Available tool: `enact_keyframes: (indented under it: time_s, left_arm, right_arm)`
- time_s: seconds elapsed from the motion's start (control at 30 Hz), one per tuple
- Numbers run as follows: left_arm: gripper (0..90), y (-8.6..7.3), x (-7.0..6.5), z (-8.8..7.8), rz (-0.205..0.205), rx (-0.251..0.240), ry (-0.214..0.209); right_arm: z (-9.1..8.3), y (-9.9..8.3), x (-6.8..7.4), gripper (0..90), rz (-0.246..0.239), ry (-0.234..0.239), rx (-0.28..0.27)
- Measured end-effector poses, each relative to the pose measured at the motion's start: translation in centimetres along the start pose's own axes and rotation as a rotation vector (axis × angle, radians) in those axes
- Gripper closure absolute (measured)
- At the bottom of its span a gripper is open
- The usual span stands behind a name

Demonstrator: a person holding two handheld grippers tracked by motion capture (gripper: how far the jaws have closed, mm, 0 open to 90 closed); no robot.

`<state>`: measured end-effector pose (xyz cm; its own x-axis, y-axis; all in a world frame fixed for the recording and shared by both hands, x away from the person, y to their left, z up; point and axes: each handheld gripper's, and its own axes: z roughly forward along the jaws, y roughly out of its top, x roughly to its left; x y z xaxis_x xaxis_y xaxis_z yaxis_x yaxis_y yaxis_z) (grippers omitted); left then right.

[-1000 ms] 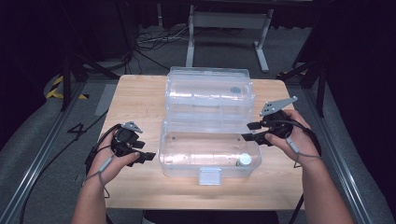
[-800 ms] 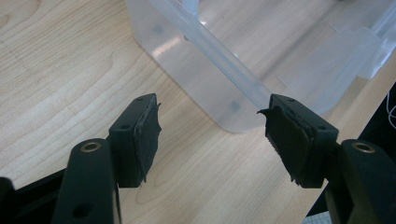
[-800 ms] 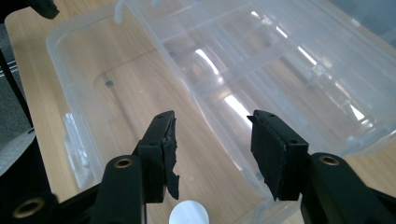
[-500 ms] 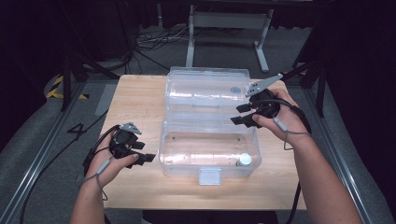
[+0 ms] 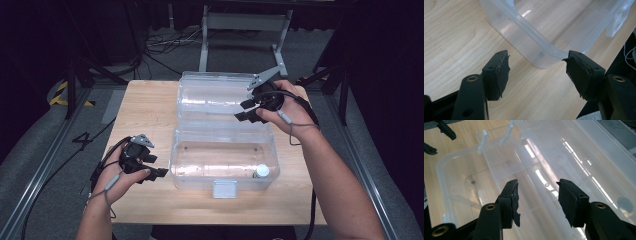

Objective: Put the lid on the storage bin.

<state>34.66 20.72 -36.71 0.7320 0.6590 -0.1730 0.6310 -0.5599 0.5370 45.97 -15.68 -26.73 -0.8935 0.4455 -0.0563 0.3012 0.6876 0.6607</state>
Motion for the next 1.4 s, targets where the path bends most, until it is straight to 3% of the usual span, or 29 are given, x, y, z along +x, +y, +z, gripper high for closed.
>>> enact_keyframes:
  time_s: [0.27, 0.4, 0.6, 0.8, 0.97, 1.13, 1.4]
  left_arm:
    - [34.6, 0.3, -0.6, 0.2, 0.023, -0.010, -0.027]
    - [34.5, 0.5, -0.9, 0.3, 0.035, -0.013, -0.048]
    - [34.5, 0.8, -1.5, 0.5, 0.054, -0.015, -0.067]
    - [34.4, 1.1, -2.0, 0.9, 0.072, -0.011, -0.073]
    - [33.0, 1.4, -2.6, 1.3, 0.102, -0.013, -0.079]
    - [31.9, 1.6, -2.8, 1.4, 0.117, -0.023, -0.062]
    - [33.5, 1.8, -3.4, 1.0, 0.131, -0.036, -0.070]
  right_arm:
    - [1.7, 1.4, -1.0, 50.8, -0.034, 0.000, 0.015]
    - [2.4, 1.5, -1.3, 52.9, -0.034, 0.022, 0.025]
    - [3.5, 1.8, -1.8, 60.3, -0.092, 0.060, 0.069]
    - [3.8, 1.9, -2.2, 72.7, -0.128, 0.047, 0.087]
    - [4.2, 1.8, -2.3, 76.4, -0.151, 0.041, 0.124]
    - [4.8, 1.7, -2.6, 78.5, -0.147, 0.066, 0.128]
    - [4.7, 1.7, -2.4, 83.5, -0.152, 0.051, 0.130]
